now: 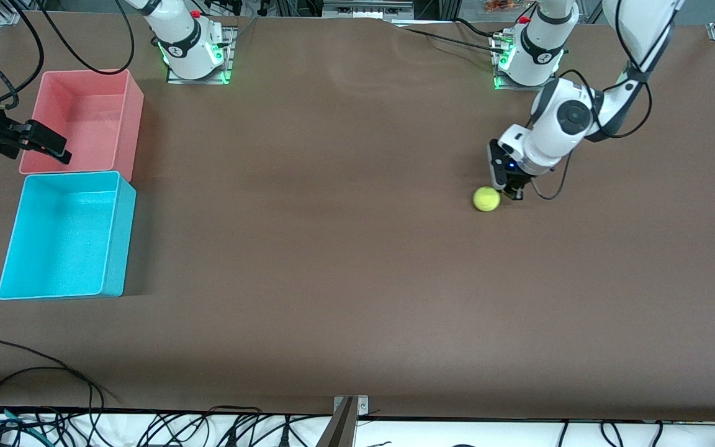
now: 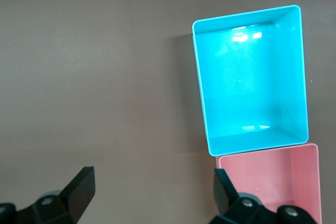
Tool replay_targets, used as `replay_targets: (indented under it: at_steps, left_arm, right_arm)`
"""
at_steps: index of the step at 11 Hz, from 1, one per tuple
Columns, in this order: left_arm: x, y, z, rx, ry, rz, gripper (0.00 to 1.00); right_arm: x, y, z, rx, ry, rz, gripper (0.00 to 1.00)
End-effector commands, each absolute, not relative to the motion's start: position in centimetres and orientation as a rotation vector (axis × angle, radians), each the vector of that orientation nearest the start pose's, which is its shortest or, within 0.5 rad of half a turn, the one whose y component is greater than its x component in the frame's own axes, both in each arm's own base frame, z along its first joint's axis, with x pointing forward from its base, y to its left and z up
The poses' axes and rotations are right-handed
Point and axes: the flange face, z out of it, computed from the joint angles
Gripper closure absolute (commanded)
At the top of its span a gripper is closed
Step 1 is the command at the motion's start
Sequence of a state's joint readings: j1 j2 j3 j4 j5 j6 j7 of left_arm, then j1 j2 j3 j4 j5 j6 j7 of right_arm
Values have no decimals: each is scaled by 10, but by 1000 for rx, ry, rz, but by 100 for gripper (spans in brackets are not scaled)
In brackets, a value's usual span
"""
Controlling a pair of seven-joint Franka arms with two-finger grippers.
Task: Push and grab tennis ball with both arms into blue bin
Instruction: 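Push the tennis ball with the left gripper toward the cyan bin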
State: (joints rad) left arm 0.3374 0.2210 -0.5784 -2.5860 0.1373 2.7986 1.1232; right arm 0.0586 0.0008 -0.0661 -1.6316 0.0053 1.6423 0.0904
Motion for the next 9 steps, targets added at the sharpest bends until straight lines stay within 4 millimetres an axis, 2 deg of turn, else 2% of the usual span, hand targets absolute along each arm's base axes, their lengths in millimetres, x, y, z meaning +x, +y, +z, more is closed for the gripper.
replay_targets:
  at_steps: [1, 3, 4, 5, 7, 9]
  left_arm:
    - [431, -106, 222, -2336, 2086, -36, 100]
    - [440, -71, 222, -2403, 2012, -19, 100]
    - [447, -51, 226, -2448, 1960, -4, 100]
    - [455, -39, 232, -2488, 1912, 12, 100]
    - [482, -4, 255, -2621, 1729, 59, 100]
    - [502, 6, 280, -2733, 1554, 129, 100]
  right_arm:
    - [564, -3, 603, -3115, 148, -23, 0]
    - [565, 0, 600, -3116, 141, -8, 0]
    - [565, 4, 600, -3119, 124, -8, 0]
    - [568, 13, 595, -3128, 100, 1, 0]
    - [579, 16, 581, -3132, 74, -9, 0]
    - [584, 16, 576, -3138, 85, -27, 0]
